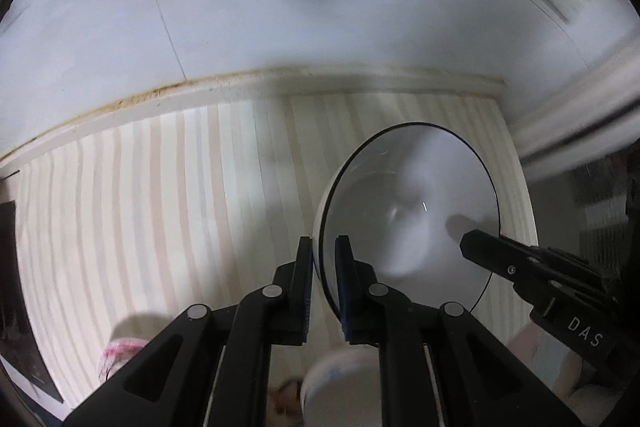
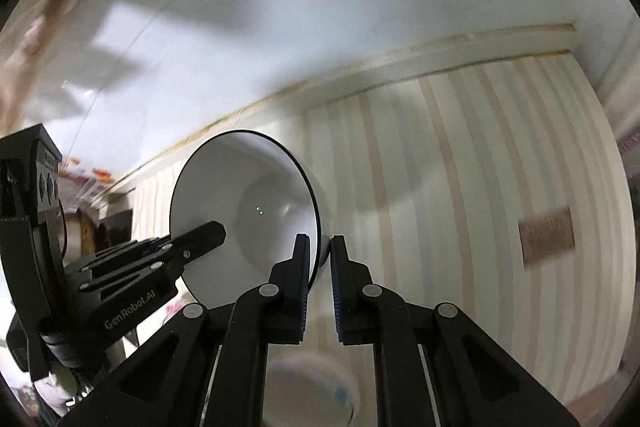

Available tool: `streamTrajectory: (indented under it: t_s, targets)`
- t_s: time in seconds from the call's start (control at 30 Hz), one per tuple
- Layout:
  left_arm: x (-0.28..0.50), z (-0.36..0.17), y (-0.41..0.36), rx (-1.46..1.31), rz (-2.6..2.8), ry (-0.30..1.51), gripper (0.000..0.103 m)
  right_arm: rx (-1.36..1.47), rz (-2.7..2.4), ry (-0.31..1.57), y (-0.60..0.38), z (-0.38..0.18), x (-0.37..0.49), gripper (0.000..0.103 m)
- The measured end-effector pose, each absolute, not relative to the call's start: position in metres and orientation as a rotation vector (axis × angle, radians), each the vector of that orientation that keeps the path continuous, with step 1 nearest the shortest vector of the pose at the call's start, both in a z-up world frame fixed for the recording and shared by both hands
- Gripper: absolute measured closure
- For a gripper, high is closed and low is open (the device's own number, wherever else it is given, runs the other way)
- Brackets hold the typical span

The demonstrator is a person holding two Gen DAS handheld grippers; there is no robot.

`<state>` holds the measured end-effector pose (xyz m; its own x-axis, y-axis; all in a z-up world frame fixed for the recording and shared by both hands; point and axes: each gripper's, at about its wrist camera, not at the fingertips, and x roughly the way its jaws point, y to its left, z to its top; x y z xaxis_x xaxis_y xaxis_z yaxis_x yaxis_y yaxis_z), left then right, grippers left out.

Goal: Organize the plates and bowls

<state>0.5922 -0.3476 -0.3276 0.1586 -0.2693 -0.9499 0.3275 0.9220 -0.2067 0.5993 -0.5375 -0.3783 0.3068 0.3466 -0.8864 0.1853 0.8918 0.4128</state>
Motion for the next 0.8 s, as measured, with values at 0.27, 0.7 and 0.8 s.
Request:
streamTrajectory:
  t_s: [0.27, 0.7, 0.8]
  targets:
    - [0.518, -0.329, -0.324, 0.051, -0.460, 1.394, 0.094, 0.513, 0.098, 1.299, -0.529, -0.367, 0.500, 0.091]
    - [0.474, -0.375, -0.313, 0.071, -0.437, 1.505, 0.094, 0.552, 0.088, 1.398, -0.519, -0.414, 0.450, 0.090]
    - [0.469, -0.381, -0.313, 0.082, -0.429, 1.518, 0.094, 0.549, 0.087, 1.413, -0.518, -0.420, 0.449, 0.090]
